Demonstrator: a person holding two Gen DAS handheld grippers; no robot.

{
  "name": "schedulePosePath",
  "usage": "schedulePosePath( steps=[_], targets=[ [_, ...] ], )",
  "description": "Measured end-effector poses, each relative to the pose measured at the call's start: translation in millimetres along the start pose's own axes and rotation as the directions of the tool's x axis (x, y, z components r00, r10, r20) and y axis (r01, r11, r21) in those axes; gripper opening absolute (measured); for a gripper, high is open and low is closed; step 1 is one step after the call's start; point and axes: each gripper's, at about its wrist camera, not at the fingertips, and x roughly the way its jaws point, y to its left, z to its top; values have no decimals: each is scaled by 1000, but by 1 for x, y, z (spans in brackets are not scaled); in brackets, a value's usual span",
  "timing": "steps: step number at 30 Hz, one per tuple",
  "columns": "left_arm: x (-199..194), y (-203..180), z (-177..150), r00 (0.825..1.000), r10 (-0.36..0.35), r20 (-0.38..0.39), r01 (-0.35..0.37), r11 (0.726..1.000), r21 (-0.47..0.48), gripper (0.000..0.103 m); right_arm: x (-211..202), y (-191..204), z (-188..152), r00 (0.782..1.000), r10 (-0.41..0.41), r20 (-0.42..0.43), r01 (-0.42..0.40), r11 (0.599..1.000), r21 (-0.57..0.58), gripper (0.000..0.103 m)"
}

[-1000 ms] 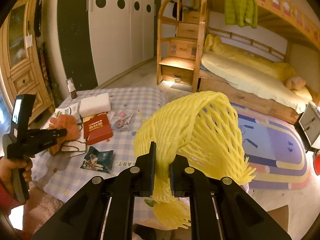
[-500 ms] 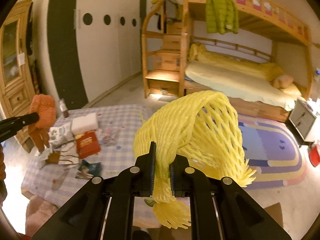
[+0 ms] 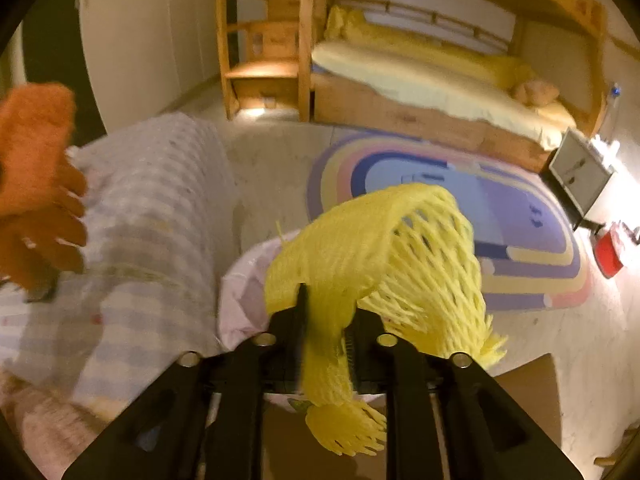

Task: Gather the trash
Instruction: 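Drop the yellow net and orange glove into the pink-lined bin with both grippers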

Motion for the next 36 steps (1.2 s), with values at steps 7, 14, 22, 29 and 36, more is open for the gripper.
schedulePosePath(
  steps=[7, 14, 22, 29, 36],
  targets=[
    [35, -12, -3, 998, -17, -54, 18, 1000, 20, 15, 18, -19, -6, 999, 24, -35, -21, 997, 71, 62],
    [73, -39, 2, 992, -80, -99, 86, 995, 59, 16, -25, -50, -8, 999, -20, 47, 12, 986, 168, 62],
    [91, -46, 16, 991, -103, -81, 107, 993, 46, 59, -68, -72, -4, 987, -85, 134, 57, 978, 201, 62],
    [37, -11, 9, 999, 35, -39, -33, 999, 42, 59, -95, -37, -2, 983, 19, 185, -48, 988, 150, 62],
    [-37, 36, -14, 982, 189, -16, -189, 982, 17, 62, -118, 45, -10, 968, 161, 192, -172, 984, 42, 62]
  ],
)
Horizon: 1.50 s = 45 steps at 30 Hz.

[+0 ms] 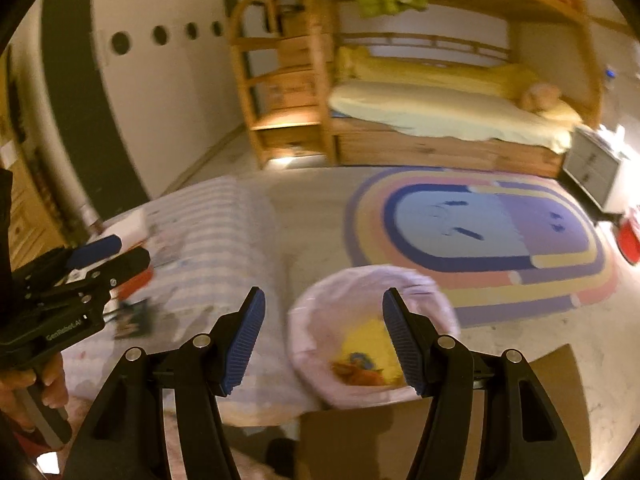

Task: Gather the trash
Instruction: 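Drop the yellow net and orange glove into the pink-lined bin with both grippers, then move the right gripper back to the table toward the green snack wrapper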

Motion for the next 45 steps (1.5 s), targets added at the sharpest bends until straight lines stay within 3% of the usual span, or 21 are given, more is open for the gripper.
schedulePosePath(
  steps=[9, 14, 21, 28, 34, 45],
  targets=[
    [-56, 83, -45, 986, 162, -43, -166, 977, -136, 68, -4, 82, -10, 994, 107, -28, -109, 986, -126, 62],
    [-74, 128, -74, 965, 243, -97, -259, 936, -238, 68, -6, 112, -3, 987, 156, -23, -158, 969, -188, 62],
    [-95, 170, -100, 934, 339, -109, -356, 887, -295, 74, 11, 146, -2, 978, 203, -42, -207, 948, -243, 62],
    [-87, 196, -125, 923, 357, -143, -384, 860, -335, 76, 51, 174, -18, 968, 215, -133, -246, 920, -305, 53],
    [-80, 205, -138, 922, 350, -164, -387, 850, -357, 76, 82, 171, -26, 965, 196, -175, -240, 928, -285, 39],
    [-68, 202, -143, 922, 344, -177, -386, 856, -343, 75, 114, 160, -29, 947, 230, -225, -283, 928, -241, 41]
  ],
)
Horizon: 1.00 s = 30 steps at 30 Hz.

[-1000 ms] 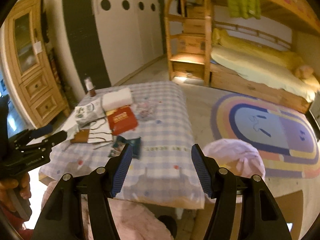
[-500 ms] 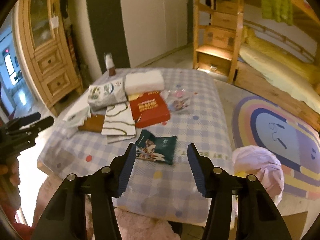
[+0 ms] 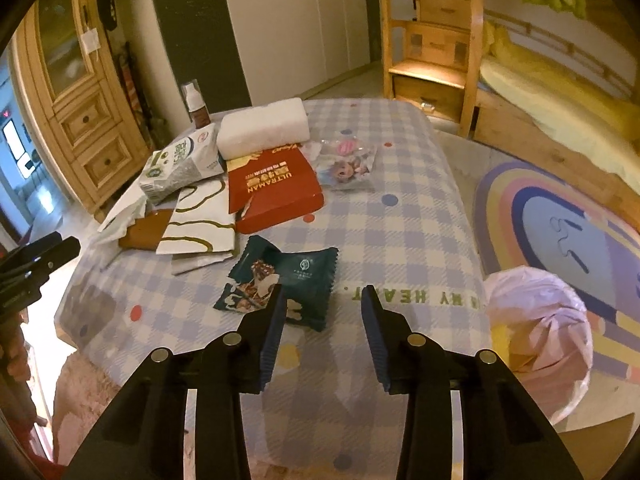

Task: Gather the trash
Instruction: 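Move the right gripper back to the table toward the green snack wrapper, then grasp the green wrapper with the right gripper while the left gripper grasps the tissue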

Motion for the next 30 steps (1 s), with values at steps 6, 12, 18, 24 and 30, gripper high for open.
schedulePosePath(
  steps=[6, 12, 18, 24, 30],
  targets=[
    [6, 0, -2, 1000, 9, -14, -9, 1000, 2, 75, 24, 0, 10, 999, 34, -32, -34, 999, 3, 50],
    [9, 8, -7, 999, 19, -25, -20, 1000, -7, 75, 24, 11, 4, 998, 43, -43, -44, 999, -31, 36],
    [10, 12, -13, 999, 17, -37, -18, 1000, -6, 75, 7, 18, 3, 999, 48, -14, -48, 998, -32, 8],
    [10, 14, -15, 999, 10, -33, -10, 1000, -11, 73, -23, 24, 13, 998, 2, 67, 0, 1000, -30, 0],
    [25, 12, -11, 999, -29, -43, 29, 999, 17, 50, -34, 30, 22, 994, -30, 105, 35, 998, -44, 0]
  ],
)
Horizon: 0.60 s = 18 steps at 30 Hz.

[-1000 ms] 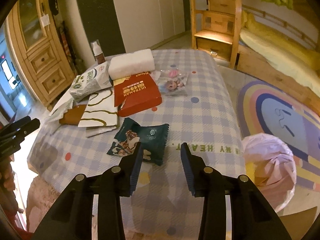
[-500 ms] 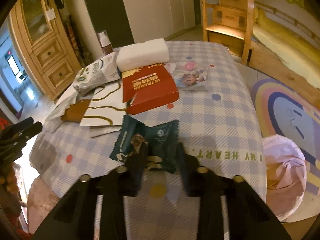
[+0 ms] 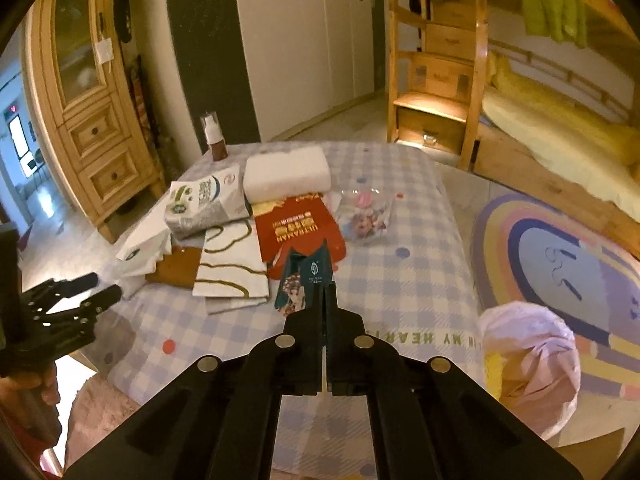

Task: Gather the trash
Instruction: 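Grasp the green wrapper with the right gripper while the left gripper grasps the tissue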

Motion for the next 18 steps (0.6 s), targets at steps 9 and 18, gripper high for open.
schedulePosePath(
  steps=[9, 18],
  targets=[
    [25, -11, 14, 999, -36, -23, 38, 996, 81, 47, 1, 3, 4, 1000, 23, -8, -23, 1000, 1, 0],
    [15, -8, 25, 993, -119, -16, 120, 989, 92, 2, -5, 4, 5, 999, 34, 5, -34, 999, 3, 0]
  ],
)
